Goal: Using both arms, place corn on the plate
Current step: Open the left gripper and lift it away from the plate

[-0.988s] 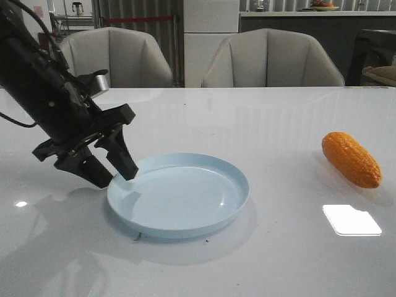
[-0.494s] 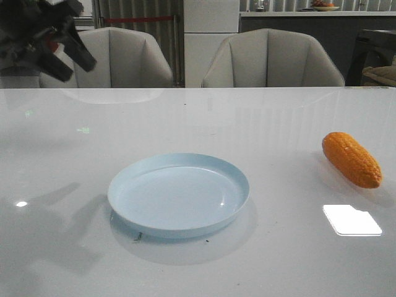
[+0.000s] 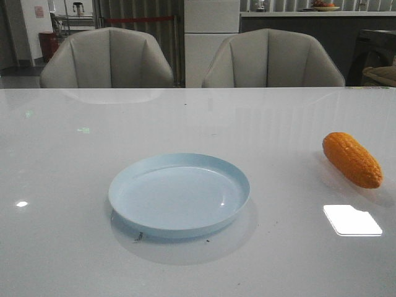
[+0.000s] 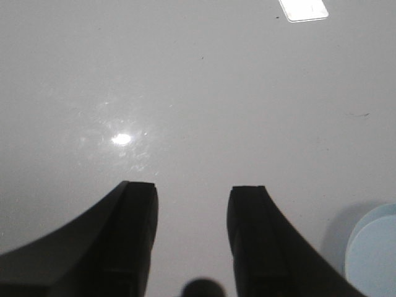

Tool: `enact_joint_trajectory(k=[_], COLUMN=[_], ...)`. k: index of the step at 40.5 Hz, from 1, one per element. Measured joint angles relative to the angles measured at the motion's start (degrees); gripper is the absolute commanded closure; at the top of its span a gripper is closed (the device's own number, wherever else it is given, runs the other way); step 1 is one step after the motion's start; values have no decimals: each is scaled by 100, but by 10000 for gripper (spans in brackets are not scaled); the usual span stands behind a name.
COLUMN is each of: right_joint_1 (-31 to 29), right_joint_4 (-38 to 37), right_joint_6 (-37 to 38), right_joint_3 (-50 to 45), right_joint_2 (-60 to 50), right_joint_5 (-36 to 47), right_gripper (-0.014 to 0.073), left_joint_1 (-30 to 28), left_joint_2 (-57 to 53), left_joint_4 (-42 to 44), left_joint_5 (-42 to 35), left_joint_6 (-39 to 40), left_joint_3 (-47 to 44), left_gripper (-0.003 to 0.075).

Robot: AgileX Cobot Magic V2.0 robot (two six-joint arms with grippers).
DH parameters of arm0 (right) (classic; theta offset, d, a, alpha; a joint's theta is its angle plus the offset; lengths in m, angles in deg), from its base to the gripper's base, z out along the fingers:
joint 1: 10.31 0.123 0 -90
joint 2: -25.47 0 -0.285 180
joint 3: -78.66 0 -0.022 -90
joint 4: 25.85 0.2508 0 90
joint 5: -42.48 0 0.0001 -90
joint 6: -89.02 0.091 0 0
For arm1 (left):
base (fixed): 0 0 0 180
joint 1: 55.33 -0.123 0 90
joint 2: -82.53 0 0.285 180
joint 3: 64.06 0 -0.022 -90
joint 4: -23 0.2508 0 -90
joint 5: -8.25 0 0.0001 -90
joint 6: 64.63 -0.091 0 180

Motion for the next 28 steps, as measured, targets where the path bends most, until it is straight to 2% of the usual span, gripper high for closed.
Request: enact_joint_trajectory(k=[11,17,22,28], right_joint_1=[0,0,0,0], right_joint_4=[0,0,0,10], right_joint_6=[0,0,0,0], right_joint_3=[0,0,0,77], right_joint_2=[186,272,367,639], right_joint_5=[-178,-181,-181,-159], right_gripper=[105,105,105,105], left_joint_1=[-8,-8,-8,-8], left_joint_2=[-1120,-1838,-2212,-2300], left_joint_4=[35,24,11,11], left_joint_5=[-1640,-2387,-2657,-2696], left_joint_6=[13,13,13,13], left_joint_3=[-2351,-3331,-3779,-3912], left_gripper=[374,373,373,373])
